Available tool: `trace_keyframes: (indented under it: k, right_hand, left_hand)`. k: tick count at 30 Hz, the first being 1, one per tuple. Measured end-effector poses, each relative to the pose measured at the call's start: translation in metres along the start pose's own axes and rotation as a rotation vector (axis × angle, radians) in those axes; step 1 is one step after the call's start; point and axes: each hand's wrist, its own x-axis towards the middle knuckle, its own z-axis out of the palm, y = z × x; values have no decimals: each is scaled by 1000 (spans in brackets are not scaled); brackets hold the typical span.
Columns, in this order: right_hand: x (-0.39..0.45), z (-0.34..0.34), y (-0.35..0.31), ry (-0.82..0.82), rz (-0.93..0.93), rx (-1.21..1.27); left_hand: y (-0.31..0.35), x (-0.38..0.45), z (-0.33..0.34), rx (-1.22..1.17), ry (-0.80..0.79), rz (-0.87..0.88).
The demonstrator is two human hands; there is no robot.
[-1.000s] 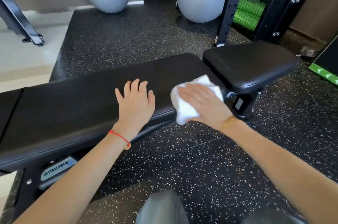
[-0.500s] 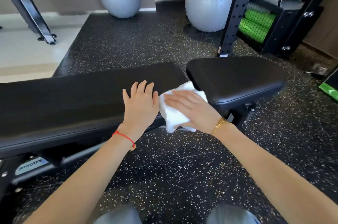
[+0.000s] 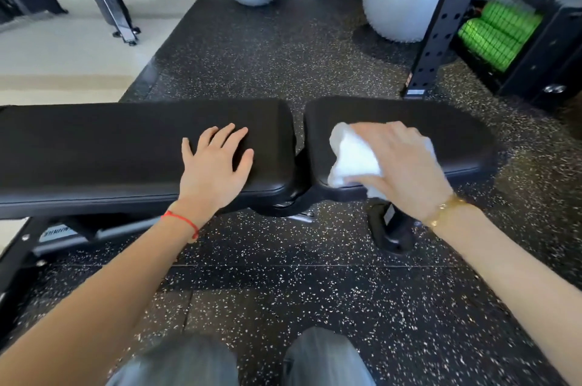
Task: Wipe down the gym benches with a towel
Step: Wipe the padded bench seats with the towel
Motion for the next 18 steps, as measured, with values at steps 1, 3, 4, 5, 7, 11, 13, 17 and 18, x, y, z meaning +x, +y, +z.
trace_keyframes:
  k: [1,3,4,5,7,11,13,17,18]
  right_hand:
    - [-3,9,-1,-119,-26,59]
    - [-22,35,0,-230,-146,70]
    - [-32,44,2,-258,-205,40]
    - [-38,50,3,-241,-230,20]
    - [-38,58,0,-162,-237,-16]
    - [-12,72,-20,-61,-287,-27]
    - [-16,75,-11,-13,-293,-29]
    - [-49,69,43,86,-125,10]
    - [-52,66,51,88,-94,10]
  left_hand:
    - [-1,0,0,-3,-1,-3]
    - [-2,0,0,-10,3,-4]
    - [-3,0,0,-14,4,-3]
    - [-3,-1,1,-14,7,-2]
    - [-3,0,2,-9,15,-1]
    - [-4,2,3,-1,9,4]
    - [-5,1,4,2,11,12]
    - [-3,2,6,8,14,1]
    - [-2,2,7,12,15,-5]
